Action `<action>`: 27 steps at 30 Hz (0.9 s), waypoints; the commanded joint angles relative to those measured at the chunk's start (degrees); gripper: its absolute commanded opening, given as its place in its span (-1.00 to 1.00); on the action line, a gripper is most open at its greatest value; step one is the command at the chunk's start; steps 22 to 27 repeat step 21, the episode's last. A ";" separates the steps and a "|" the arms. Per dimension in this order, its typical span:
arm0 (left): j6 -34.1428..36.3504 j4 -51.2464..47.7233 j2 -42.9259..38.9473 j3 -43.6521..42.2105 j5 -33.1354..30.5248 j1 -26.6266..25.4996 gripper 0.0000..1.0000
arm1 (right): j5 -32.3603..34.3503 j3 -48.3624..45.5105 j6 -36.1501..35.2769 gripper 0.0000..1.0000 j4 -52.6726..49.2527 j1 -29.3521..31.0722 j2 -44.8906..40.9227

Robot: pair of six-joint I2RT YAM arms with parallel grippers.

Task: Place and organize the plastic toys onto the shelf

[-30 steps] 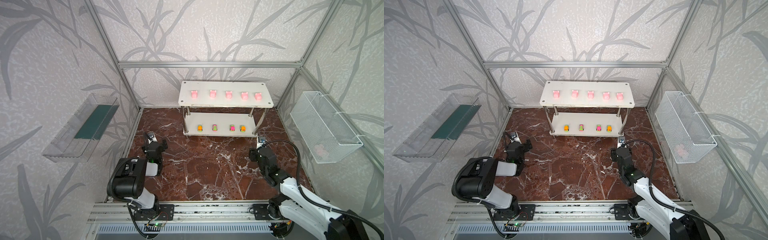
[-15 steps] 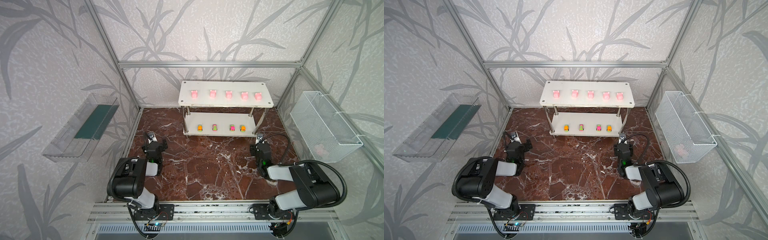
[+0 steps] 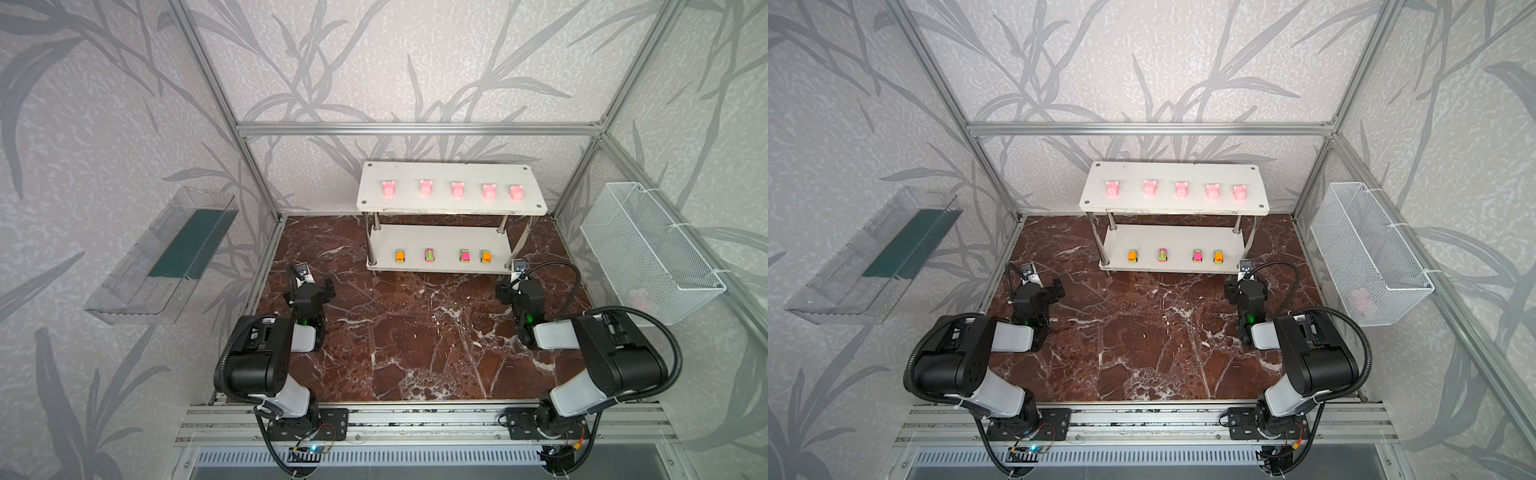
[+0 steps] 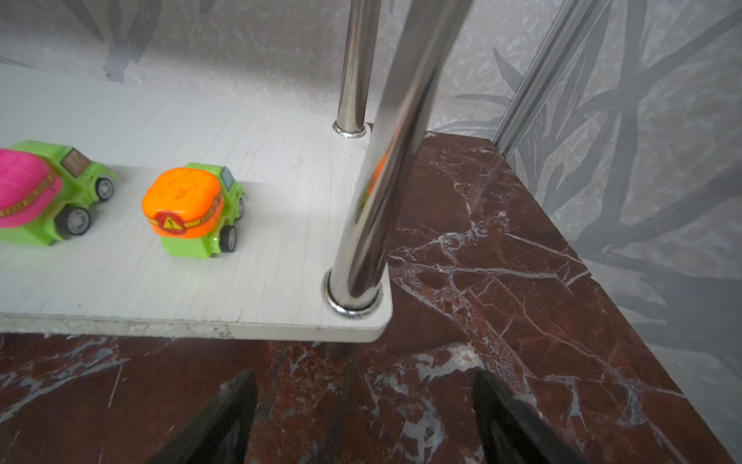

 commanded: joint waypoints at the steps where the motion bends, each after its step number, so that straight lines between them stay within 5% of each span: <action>1: 0.91 0.74 0.24 0.72 -0.03 0.00 0.99 | -1.20 -0.89 0.02 0.99 4.93 -0.18 0.99; 27: 1.35 0.11 0.40 0.98 0.13 -0.23 0.99 | -1.13 -0.89 0.00 0.98 4.93 -0.17 0.89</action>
